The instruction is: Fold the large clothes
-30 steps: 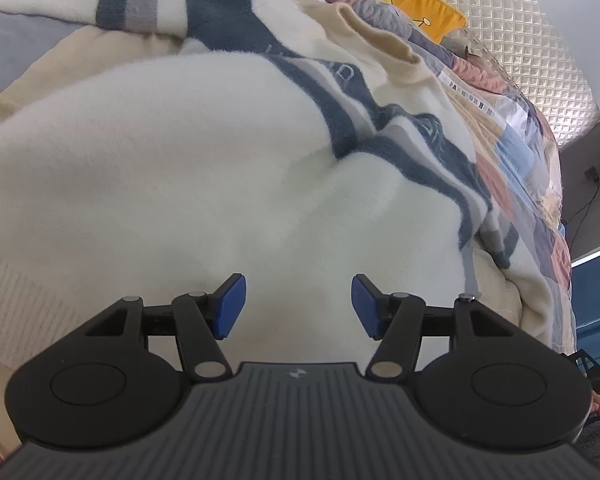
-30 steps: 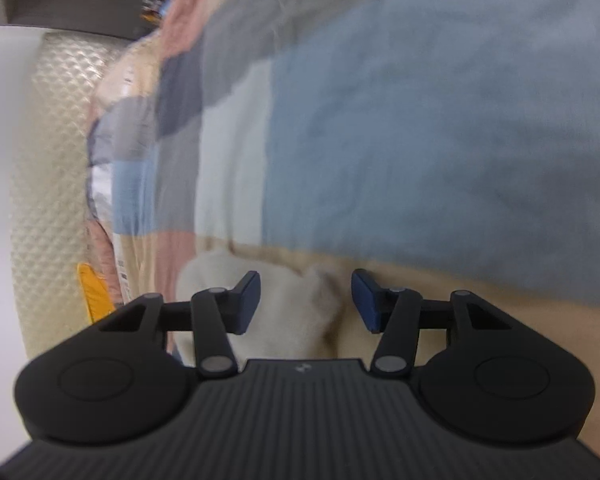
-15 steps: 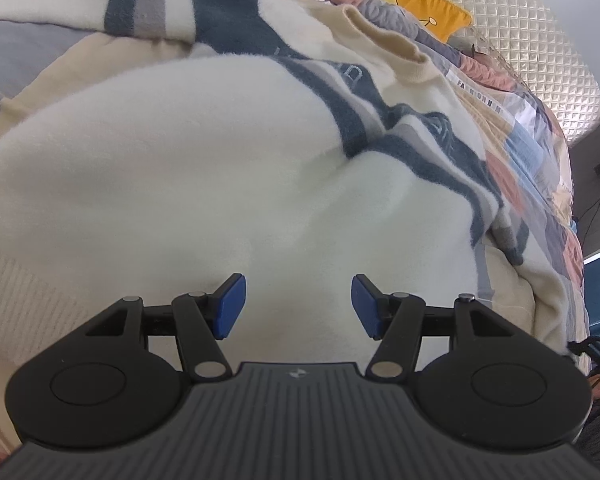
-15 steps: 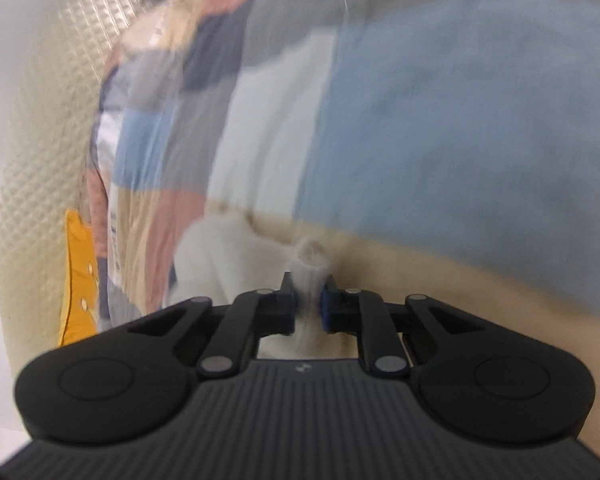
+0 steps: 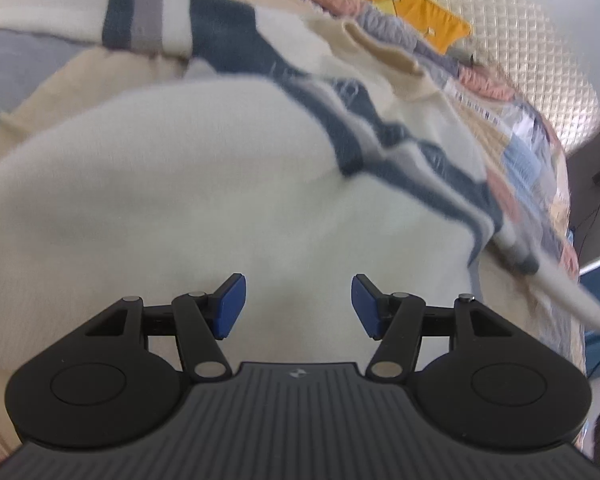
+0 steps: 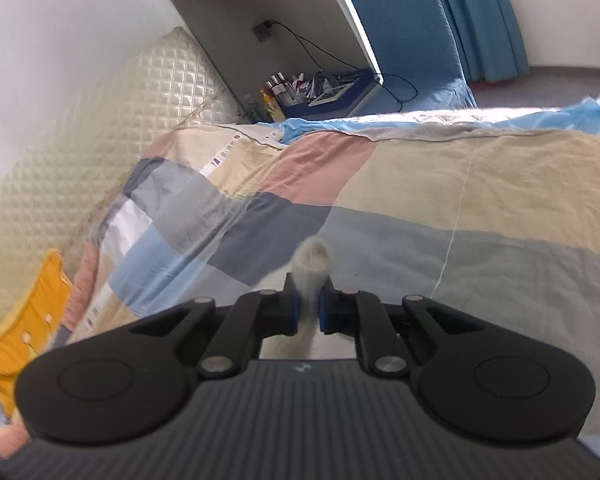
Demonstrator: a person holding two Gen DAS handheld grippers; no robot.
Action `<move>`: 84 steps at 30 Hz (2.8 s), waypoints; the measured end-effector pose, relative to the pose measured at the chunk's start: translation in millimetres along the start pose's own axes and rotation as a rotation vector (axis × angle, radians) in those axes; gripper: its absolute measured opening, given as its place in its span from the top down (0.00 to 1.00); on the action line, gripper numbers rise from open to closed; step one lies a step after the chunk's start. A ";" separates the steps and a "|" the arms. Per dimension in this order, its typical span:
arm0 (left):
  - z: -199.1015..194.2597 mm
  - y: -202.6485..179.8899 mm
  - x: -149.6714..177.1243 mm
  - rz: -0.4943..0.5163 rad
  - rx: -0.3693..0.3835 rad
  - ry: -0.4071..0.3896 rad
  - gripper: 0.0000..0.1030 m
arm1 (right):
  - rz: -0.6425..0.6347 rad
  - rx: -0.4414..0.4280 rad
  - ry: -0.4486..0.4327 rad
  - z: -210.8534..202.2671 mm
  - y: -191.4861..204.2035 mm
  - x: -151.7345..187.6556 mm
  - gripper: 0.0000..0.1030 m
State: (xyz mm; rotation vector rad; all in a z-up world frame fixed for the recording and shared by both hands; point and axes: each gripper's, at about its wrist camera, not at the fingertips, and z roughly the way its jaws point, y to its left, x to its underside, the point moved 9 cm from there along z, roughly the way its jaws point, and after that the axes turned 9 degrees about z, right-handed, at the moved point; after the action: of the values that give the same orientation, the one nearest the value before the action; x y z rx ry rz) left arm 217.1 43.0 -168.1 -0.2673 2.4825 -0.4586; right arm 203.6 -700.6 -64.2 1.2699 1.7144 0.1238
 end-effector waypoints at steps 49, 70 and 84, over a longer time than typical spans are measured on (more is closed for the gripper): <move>-100.0 144.9 -1.1 -0.344 -0.215 -0.175 0.38 | -0.321 -0.252 1.093 -232.8 66.9 435.1 0.42; -115.9 170.6 9.8 -0.557 -0.155 -0.207 0.38 | -0.540 -0.395 0.834 -244.2 100.3 354.3 0.91; -54.2 118.4 46.0 -0.407 -0.074 0.042 0.38 | -0.537 -0.162 0.686 -179.4 59.8 299.8 0.91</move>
State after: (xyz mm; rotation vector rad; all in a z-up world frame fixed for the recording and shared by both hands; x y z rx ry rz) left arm 138.1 152.9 -195.9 -0.8092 2.4892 -0.5397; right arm 115.4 -362.2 -121.7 0.6329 2.5152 0.4041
